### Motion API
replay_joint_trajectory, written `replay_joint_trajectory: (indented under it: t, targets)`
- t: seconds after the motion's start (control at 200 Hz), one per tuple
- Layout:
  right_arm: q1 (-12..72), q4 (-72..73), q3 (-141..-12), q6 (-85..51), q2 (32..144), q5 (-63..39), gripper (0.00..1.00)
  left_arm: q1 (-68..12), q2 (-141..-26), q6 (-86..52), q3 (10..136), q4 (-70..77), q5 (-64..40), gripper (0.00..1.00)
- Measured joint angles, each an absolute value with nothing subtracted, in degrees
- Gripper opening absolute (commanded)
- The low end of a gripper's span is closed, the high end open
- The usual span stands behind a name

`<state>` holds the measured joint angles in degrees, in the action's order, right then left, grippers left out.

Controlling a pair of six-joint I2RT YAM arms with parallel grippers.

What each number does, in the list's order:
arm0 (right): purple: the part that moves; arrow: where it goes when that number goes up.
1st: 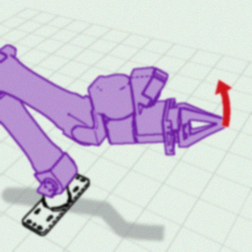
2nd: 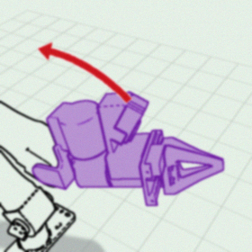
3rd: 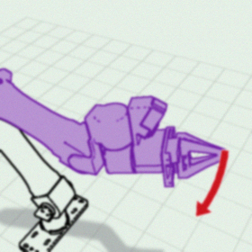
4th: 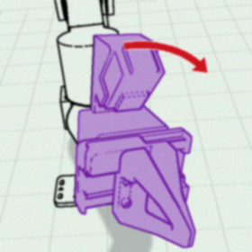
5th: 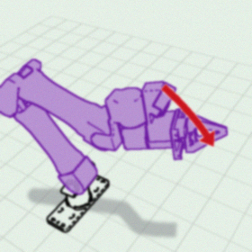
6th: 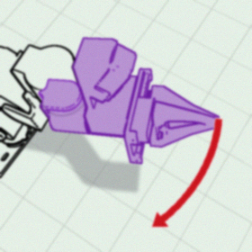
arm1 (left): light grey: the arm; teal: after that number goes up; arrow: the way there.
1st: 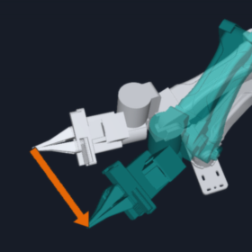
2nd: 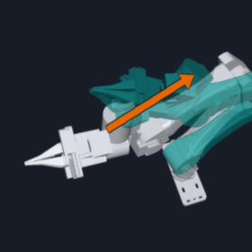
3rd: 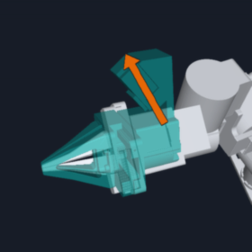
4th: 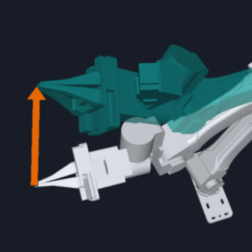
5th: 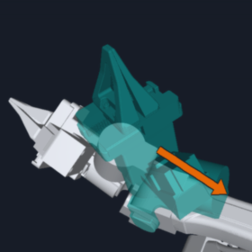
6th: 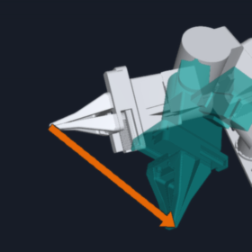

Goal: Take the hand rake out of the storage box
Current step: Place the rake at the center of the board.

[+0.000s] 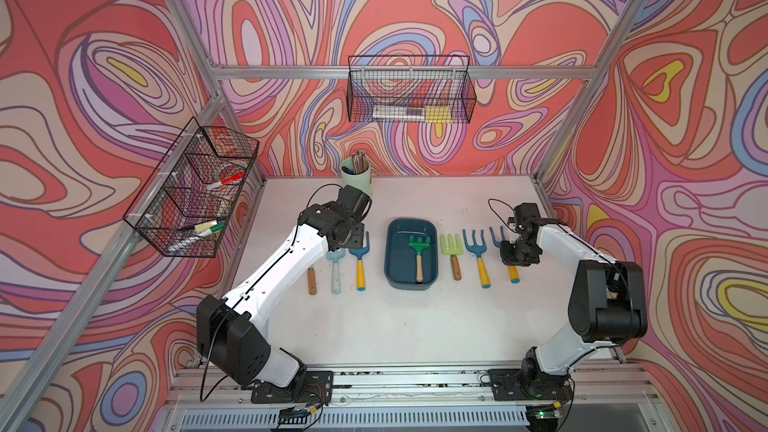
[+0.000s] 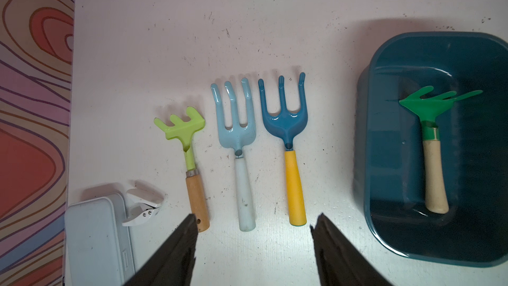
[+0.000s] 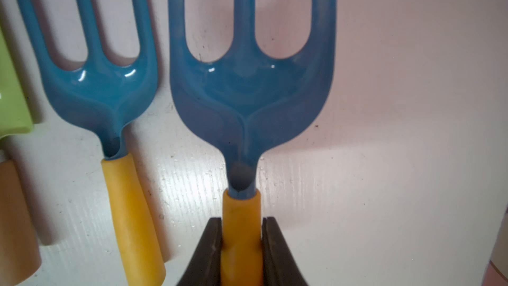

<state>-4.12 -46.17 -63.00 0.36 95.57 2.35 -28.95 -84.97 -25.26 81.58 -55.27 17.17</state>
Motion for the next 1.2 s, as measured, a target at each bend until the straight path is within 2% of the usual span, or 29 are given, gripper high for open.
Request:
replay_joint_trajectory:
  t: [0.451,1.107,1.202]
  targets:
    - [-4.14,-48.47,-64.23,0.38,99.15,3.11,0.09,-28.01,-85.93,-24.38,81.58,-54.81,17.19,0.71]
    - [-4.16,-49.76,-66.52,0.6,104.77,3.2,0.17,-26.35,-85.93,-23.77,81.56,-54.08,17.12,0.71]
    - [-4.16,-49.78,-66.54,0.6,104.77,3.22,0.23,-26.13,-85.93,-23.77,81.56,-54.0,17.12,0.71]
